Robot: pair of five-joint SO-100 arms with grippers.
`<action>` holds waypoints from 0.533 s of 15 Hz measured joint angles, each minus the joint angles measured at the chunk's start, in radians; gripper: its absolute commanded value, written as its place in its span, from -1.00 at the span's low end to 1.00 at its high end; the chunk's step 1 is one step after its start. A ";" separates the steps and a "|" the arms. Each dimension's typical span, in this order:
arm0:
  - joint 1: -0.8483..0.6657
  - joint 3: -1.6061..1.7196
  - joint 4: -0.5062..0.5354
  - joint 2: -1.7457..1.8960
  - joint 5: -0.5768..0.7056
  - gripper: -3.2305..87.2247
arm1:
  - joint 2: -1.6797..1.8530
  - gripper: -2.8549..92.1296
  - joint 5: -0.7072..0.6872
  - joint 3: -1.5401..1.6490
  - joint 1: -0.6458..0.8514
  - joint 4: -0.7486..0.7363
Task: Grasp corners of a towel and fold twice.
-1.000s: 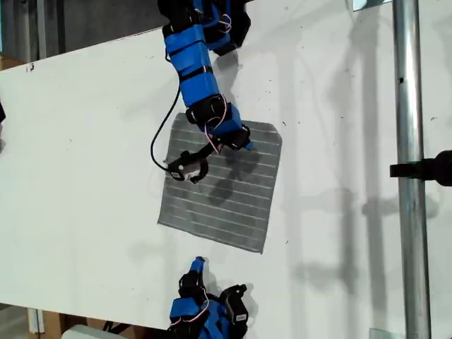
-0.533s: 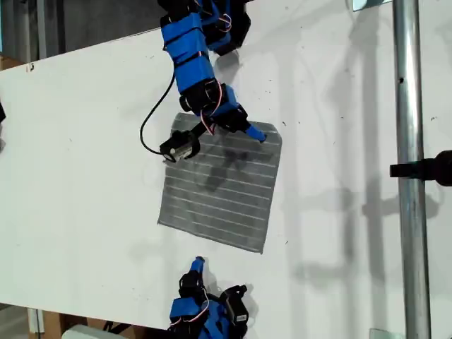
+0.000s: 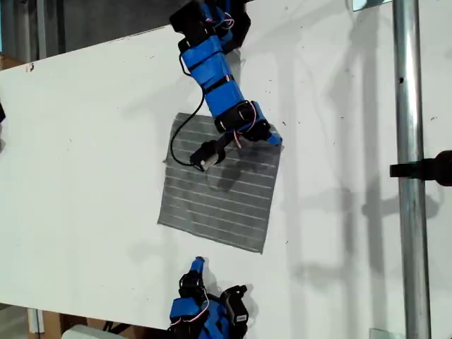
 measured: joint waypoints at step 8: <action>0.000 0.000 0.000 0.000 0.000 -0.99 | -0.063 -0.94 -0.067 0.000 0.060 -0.138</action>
